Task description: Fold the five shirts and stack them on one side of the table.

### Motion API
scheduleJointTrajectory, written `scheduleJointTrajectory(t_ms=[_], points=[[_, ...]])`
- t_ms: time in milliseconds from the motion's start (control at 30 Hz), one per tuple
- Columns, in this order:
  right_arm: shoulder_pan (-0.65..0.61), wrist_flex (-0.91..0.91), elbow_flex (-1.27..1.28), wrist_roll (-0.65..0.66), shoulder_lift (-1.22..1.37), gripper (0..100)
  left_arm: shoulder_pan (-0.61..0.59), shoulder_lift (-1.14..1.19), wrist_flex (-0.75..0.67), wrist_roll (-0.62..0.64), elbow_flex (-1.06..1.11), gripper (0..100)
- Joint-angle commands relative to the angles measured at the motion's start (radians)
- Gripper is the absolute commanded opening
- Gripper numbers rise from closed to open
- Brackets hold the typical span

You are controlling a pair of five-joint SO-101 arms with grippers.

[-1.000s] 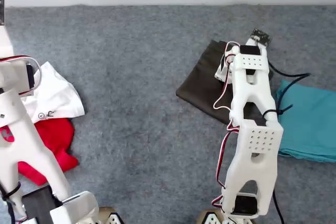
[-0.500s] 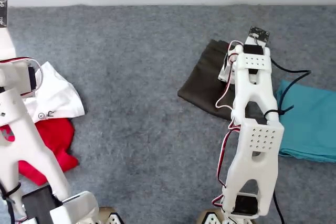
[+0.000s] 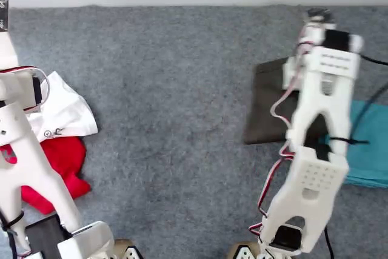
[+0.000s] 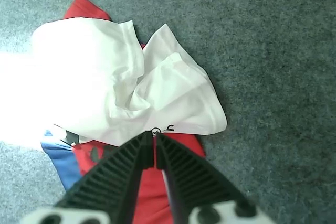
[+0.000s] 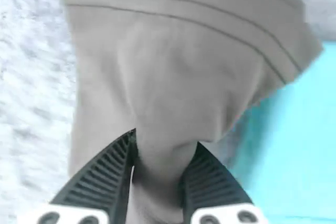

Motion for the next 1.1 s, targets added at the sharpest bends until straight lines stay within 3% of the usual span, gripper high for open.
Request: scheduleJointTrajectory(t_ms=[0, 367, 1067], points=[[0.094, 0.042, -0.034, 0.138, -0.128, 0.9, 0.0, -0.025, -0.006, -0.011, -0.004, 2], [0.338, 0.041, -0.029, 0.396, -0.14, 0.9, 0.005, -0.023, -0.035, -0.011, -0.002, 2], [0.544, -0.01, -0.034, 0.635, -0.053, 0.9, 0.005, -0.023, -0.035, -0.011, -0.002, 2]])
